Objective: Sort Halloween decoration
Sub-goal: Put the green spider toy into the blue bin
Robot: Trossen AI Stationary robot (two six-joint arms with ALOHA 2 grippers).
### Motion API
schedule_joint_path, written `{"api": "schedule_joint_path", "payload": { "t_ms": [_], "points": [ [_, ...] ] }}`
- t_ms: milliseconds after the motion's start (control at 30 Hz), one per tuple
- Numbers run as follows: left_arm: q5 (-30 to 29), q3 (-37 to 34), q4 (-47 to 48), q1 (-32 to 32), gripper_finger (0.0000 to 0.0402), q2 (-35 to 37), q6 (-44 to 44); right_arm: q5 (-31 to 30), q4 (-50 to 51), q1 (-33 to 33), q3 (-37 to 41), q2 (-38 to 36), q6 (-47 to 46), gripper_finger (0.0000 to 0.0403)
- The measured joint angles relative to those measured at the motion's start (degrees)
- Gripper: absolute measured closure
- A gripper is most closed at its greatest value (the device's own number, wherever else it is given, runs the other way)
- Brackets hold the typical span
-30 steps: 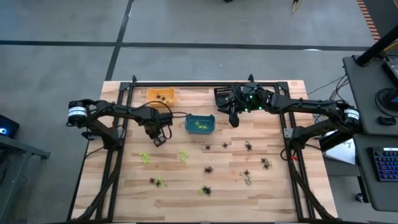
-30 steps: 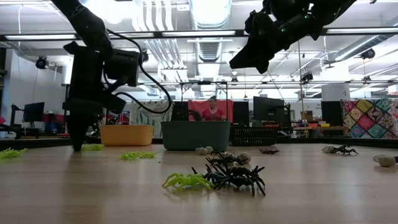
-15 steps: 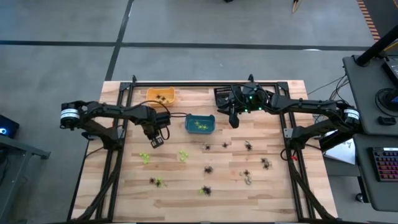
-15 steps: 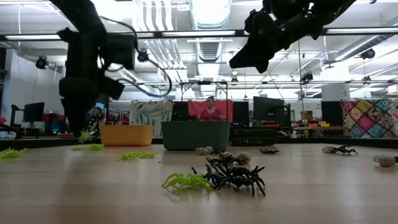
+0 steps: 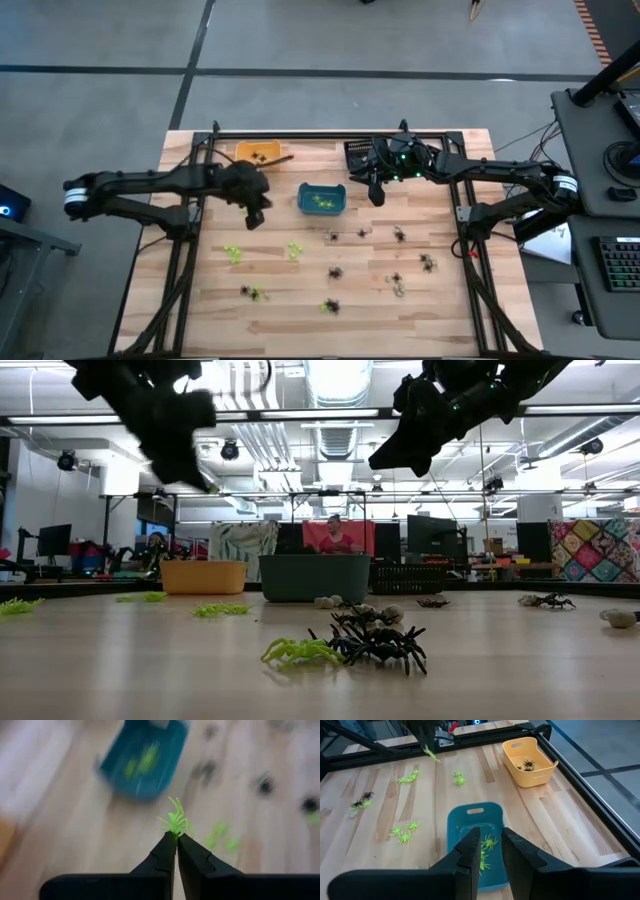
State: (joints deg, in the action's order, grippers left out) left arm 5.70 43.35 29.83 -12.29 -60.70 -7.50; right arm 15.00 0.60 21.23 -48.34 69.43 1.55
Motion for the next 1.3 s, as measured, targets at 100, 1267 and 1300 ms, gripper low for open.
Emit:
{"api": "schedule_joint_path", "payload": {
  "t_ms": [100, 1267, 1300],
  "points": [
    [1.01, 0.0, -8.24, 0.0, 0.0401, -0.28, 3.26, 0.0, 0.0, 0.0, 0.0, 0.0, 0.11, 0.0335],
    [0.85, 4.72, -32.64, -4.33, 0.0401, -28.58, 3.68, 0.02, 2.16, 0.0, 0.02, 0.0, -0.21, 0.0335],
    [0.85, 4.72, -32.62, -4.33, 0.0401, -28.58, 3.68, 0.0, 2.16, 0.0, 0.02, 0.0, -0.2, 0.0335]
  ]
}}
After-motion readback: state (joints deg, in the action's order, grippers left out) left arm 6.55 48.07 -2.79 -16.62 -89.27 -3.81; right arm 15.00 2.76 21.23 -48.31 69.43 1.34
